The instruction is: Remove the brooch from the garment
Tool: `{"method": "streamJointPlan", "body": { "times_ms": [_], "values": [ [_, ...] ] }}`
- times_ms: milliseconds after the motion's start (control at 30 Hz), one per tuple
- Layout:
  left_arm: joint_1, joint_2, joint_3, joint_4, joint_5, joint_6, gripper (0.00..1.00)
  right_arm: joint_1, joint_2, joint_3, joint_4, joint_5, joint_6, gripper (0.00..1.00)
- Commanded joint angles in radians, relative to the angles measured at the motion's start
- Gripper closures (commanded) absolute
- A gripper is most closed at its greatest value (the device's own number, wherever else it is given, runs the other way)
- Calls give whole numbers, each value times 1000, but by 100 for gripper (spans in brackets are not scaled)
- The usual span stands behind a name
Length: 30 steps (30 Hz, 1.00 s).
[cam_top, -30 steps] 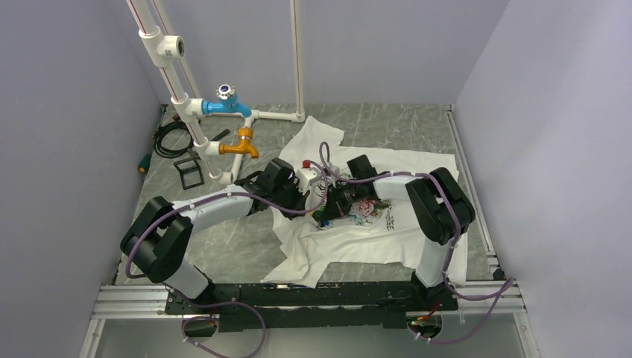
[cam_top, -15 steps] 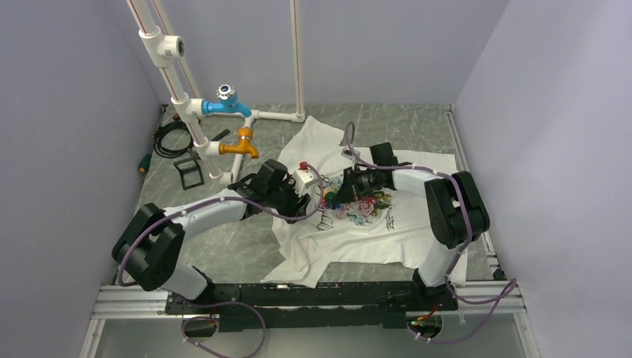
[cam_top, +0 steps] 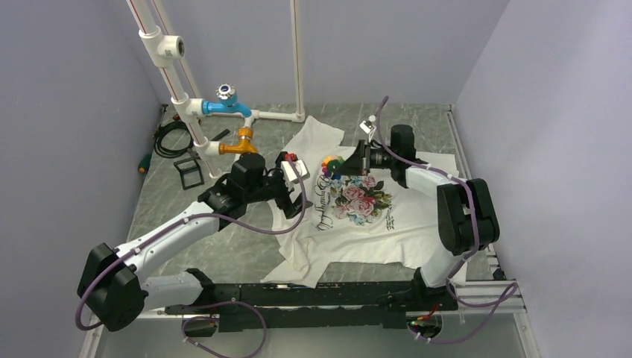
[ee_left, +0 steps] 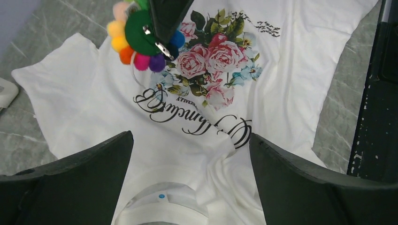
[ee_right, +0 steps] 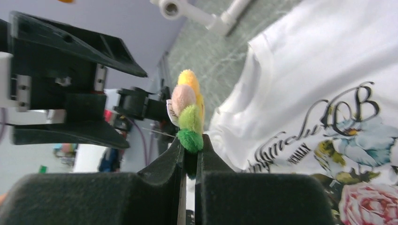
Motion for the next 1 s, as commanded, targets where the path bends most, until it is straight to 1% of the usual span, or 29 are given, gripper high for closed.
{"method": "streamJointPlan", "body": {
  "times_ms": [0, 67, 133, 167, 200, 233, 267, 300, 333, 400, 467, 533, 667, 767, 867, 967],
  "values": [
    [6, -42, 32, 23, -20, 60, 1, -18, -36, -46, 489, -90, 453, 100],
    [14, -58, 31, 49, -42, 28, 0, -23, -19, -76, 684, -104, 644, 100],
    [21, -64, 38, 137, -107, -75, 0, -26, 30, -99, 911, -120, 851, 100],
    [28, -58, 61, 127, -95, -119, 0, -28, 66, -102, 1032, -131, 970, 100],
    [36, -44, 115, 88, -69, -150, 1, -28, 106, -101, 1181, -139, 1094, 100],
    [41, -27, 163, 29, -54, -185, 0, -31, 159, -95, 1342, -139, 1256, 100],
    [52, -10, 190, 13, 0, -208, 1, -32, 198, -85, 1450, -135, 1373, 100],
    [71, 7, 208, 10, 98, -226, 0, -34, 219, -84, 1462, -125, 1419, 100],
    [89, 28, 225, 8, 181, -242, 1, -38, 217, -90, 1463, -119, 1417, 100],
    [101, 70, 261, -24, 301, -281, 1, -33, 198, -88, 1463, -126, 1391, 100],
    [110, 109, 283, -66, 346, -292, 1, -25, 192, -86, 1464, -125, 1400, 100],
    [117, 122, 275, -91, 348, -269, 1, -24, 188, -88, 1464, -128, 1400, 100],
    [120, 88, 185, -24, 308, -128, 0, -21, 165, -99, 1464, -137, 1392, 100],
    [125, 68, 105, 78, 227, -94, 0, -14, 143, -98, 1463, -153, 1384, 100],
    [123, 86, 72, 142, 245, -49, 0, -1, 126, -86, 1463, -174, 1377, 100],
    [123, 123, 70, 194, 237, -67, 1, 18, 109, -74, 1464, -201, 1364, 100]
  ]
}}
